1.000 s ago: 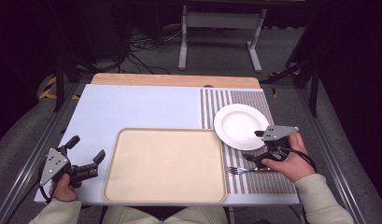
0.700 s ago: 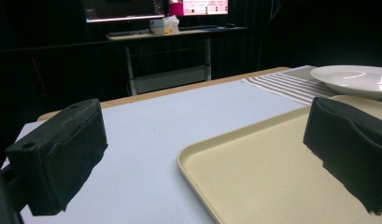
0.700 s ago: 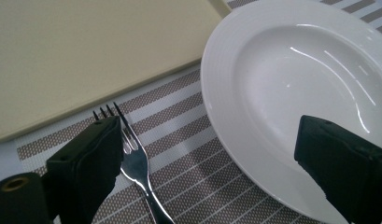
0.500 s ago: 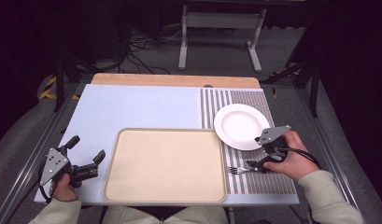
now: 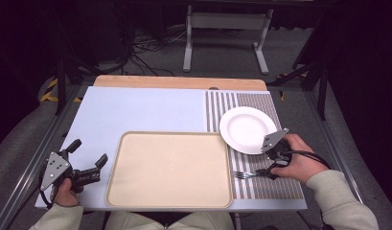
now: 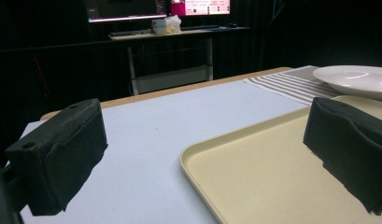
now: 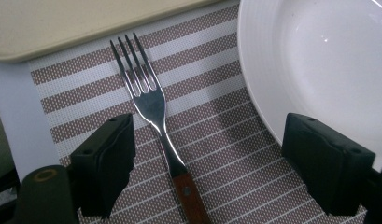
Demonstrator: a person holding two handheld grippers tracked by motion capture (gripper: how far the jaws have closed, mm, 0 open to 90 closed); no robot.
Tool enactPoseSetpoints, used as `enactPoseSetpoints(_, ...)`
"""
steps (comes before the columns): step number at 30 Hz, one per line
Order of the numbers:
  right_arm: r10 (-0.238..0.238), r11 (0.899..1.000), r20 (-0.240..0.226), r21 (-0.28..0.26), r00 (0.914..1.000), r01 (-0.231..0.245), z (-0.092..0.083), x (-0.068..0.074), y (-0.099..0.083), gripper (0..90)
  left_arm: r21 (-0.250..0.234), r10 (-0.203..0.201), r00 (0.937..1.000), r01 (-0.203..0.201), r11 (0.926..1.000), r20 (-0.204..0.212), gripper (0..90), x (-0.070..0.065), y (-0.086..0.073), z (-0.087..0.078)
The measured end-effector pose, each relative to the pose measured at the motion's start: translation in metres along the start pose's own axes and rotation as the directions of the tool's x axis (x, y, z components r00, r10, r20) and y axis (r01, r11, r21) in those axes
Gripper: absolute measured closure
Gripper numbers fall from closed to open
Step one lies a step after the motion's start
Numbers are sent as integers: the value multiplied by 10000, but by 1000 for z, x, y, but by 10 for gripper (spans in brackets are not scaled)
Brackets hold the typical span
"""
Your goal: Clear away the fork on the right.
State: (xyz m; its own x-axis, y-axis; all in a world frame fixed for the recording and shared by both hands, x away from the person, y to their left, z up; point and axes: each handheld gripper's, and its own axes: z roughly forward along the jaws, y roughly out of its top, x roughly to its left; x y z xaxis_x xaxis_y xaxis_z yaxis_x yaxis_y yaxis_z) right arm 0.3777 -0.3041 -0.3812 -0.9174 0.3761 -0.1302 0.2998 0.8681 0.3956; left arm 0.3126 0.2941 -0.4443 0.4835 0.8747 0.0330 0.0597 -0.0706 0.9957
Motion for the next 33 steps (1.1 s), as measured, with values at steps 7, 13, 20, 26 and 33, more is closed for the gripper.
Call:
enactPoseSetpoints(7, -327, 9968, -263, 716, 9991, 345, 7, 0, 3, 190, 56, -54, 10000, 54, 10000, 7, 1, 1, -1, 1)
enactPoseSetpoints(13, -467, 9935, -508, 1016, 9976, 517, 12, 0, 5, 210, 45, -87, 10000, 87, 10000, 16, 1, 1, -1, 1)
enactPoseSetpoints(20, -631, 9865, -1043, 1439, 9925, 778, 14, 3, 5, 376, 51, -78, 10000, 78, 10000, 4, 1, 1, -1, 1)
enactPoseSetpoints(26, -1276, 9616, -1571, 2221, 9793, 1610, 23, 1, 4, 467, 52, -89, 10000, 89, 9999, -9, 1, 1, -1, 1)
enactPoseSetpoints(33, -2094, 9130, -2059, 3088, 9559, 2666, 29, 0, 3, 588, 62, -62, 10000, 62, 10000, -9, 1, 0, -1, 1)
